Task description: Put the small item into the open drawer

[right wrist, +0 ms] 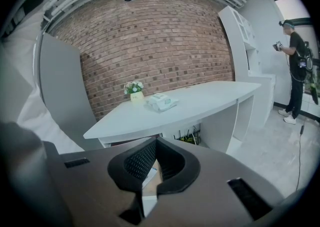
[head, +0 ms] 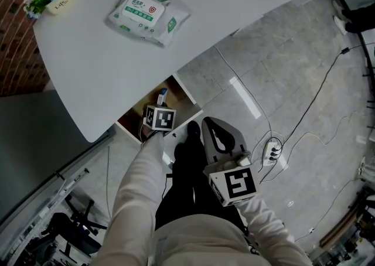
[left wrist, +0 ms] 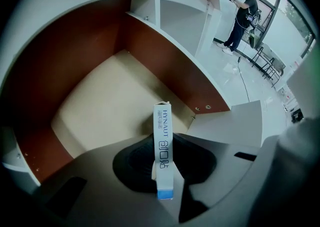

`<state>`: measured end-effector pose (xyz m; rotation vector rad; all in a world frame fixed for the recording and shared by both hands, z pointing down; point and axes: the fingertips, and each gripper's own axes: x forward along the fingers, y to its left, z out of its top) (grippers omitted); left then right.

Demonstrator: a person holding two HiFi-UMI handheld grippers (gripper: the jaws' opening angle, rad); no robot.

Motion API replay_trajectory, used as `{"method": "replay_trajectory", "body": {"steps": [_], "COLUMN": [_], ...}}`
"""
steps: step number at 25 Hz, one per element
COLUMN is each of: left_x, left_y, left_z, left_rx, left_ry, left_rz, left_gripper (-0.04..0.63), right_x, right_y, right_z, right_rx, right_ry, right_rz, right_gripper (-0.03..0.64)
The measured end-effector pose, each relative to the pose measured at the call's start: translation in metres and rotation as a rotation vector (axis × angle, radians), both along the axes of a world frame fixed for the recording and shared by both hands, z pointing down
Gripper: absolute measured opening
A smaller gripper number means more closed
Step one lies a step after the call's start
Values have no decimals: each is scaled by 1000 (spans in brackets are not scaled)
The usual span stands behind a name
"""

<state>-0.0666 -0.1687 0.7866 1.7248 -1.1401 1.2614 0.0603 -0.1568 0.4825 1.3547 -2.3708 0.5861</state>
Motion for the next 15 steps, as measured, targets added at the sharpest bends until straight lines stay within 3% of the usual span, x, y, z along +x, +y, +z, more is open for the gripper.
{"method": "replay_trajectory", "body": {"steps": [8, 15], "left_x": [-3, 3], "left_y": [4, 5], "left_z": [9, -2], "left_rx": [-22, -26], "left_ry": [-18, 37], "left_rz": [16, 4], "left_gripper": [119, 169], "right_x": [1, -3], "right_y": [-3, -5], "right_z": [3, 0], "right_rx": [-8, -2], "right_ry": [5, 2], "right_rz": [-2, -6], "right_gripper": [26, 26]}}
